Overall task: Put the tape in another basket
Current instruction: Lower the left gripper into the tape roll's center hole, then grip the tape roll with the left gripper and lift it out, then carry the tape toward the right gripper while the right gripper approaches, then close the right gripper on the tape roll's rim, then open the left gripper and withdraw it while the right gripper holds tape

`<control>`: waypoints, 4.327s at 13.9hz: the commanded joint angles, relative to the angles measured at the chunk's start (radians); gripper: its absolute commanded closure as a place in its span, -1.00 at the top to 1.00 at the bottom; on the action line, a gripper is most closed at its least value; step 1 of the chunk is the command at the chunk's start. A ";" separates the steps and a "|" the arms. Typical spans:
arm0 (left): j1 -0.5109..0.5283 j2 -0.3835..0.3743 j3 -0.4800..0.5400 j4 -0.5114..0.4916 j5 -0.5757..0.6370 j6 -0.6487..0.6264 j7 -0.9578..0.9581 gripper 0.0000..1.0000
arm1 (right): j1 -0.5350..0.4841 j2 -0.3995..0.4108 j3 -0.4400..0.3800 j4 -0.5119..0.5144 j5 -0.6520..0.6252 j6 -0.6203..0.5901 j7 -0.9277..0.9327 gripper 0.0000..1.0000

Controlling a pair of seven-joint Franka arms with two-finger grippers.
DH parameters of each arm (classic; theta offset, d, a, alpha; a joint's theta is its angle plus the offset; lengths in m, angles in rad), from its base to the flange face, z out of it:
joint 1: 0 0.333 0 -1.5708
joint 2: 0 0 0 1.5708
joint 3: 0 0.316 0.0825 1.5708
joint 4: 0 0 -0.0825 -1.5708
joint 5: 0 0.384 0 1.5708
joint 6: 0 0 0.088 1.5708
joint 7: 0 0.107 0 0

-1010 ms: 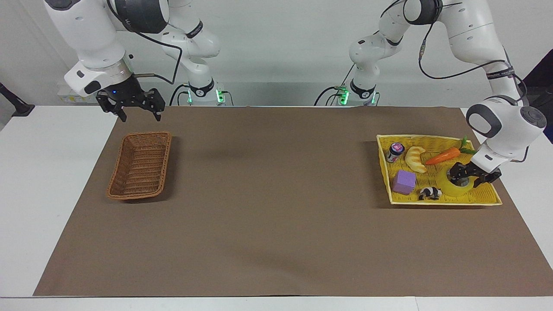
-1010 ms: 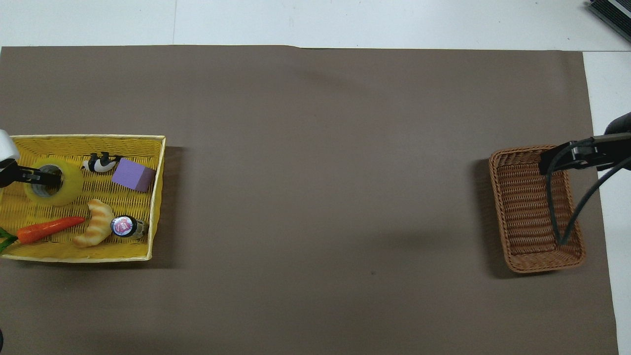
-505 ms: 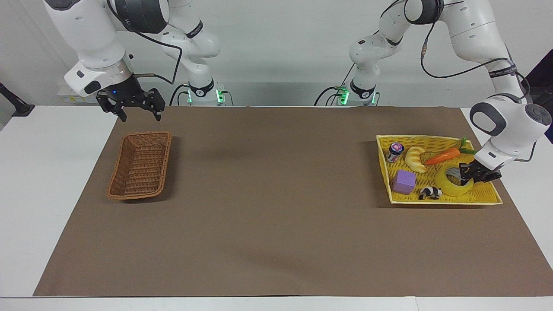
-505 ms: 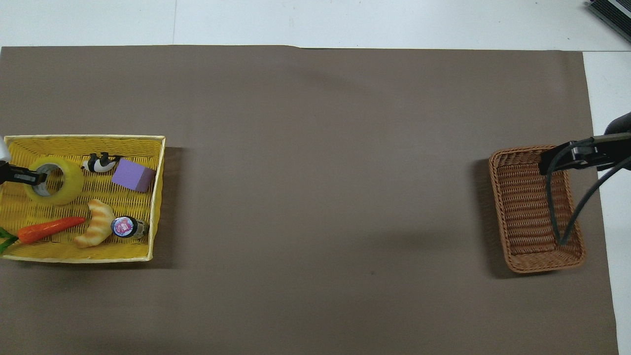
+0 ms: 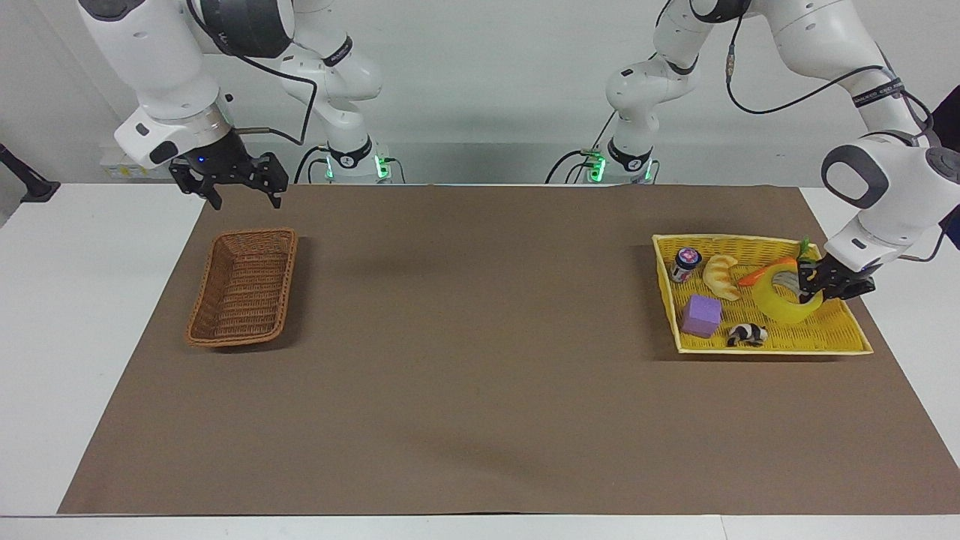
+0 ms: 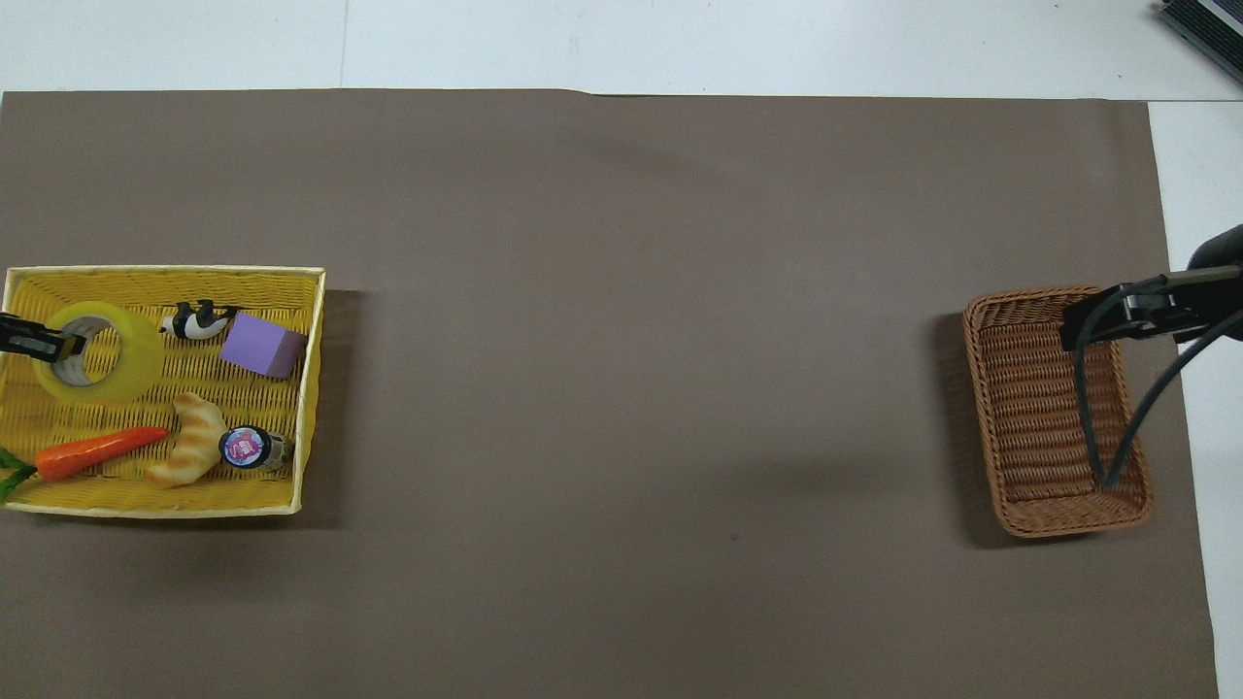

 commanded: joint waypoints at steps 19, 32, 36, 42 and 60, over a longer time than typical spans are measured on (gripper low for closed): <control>-0.759 -0.076 0.006 -0.132 -0.214 0.163 -1.108 -1.00 | 0.093 -0.125 0.032 -0.362 0.320 0.328 -0.049 1.00; -0.980 -0.072 0.003 -0.121 -0.483 0.416 -1.224 -1.00 | 0.118 -0.043 0.030 -0.567 0.966 0.580 -0.460 1.00; -1.008 -0.062 0.005 -0.087 -0.482 0.418 -1.244 -1.00 | 0.153 -0.053 0.030 -0.590 1.067 0.678 -0.447 1.00; -1.011 -0.058 0.003 -0.069 -0.480 0.406 -1.258 -1.00 | 0.196 -0.017 0.032 -0.580 1.113 0.762 -0.399 1.00; -0.986 -0.024 0.008 -0.001 -0.469 0.401 -1.286 1.00 | 0.242 -0.014 0.030 -0.567 1.117 0.762 -0.324 -1.00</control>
